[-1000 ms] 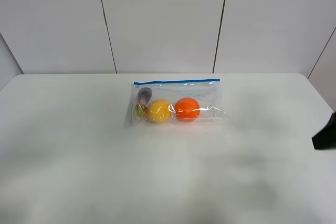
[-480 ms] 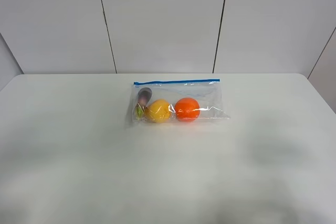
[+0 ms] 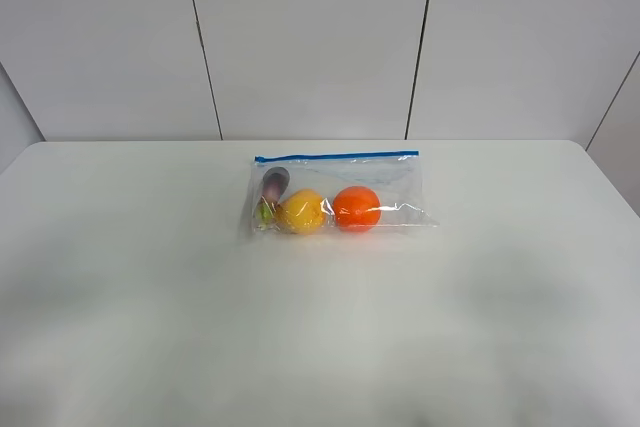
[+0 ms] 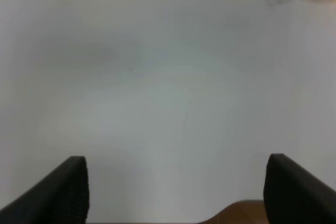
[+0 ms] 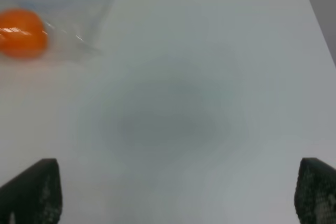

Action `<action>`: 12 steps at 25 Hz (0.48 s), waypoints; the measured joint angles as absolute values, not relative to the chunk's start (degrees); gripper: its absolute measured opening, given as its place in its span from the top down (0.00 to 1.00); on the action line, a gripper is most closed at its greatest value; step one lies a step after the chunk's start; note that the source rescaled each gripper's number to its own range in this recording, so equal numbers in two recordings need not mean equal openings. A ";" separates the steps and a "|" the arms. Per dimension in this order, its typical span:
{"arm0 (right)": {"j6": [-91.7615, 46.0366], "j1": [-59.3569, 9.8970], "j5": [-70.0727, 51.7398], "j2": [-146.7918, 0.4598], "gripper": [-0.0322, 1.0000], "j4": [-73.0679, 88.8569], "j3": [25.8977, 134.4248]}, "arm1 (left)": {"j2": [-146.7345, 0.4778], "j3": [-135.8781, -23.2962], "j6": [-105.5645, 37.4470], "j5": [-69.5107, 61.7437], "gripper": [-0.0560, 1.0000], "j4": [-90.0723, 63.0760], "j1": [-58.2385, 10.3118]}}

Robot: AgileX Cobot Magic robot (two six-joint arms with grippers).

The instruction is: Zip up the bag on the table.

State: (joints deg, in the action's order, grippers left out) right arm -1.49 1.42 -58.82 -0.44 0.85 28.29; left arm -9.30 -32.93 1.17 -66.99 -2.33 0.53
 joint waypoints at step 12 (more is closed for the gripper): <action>-1.44 1.64 -58.82 0.35 0.02 1.08 28.29 | 0.03 -32.88 1.28 -67.13 0.15 -2.33 0.53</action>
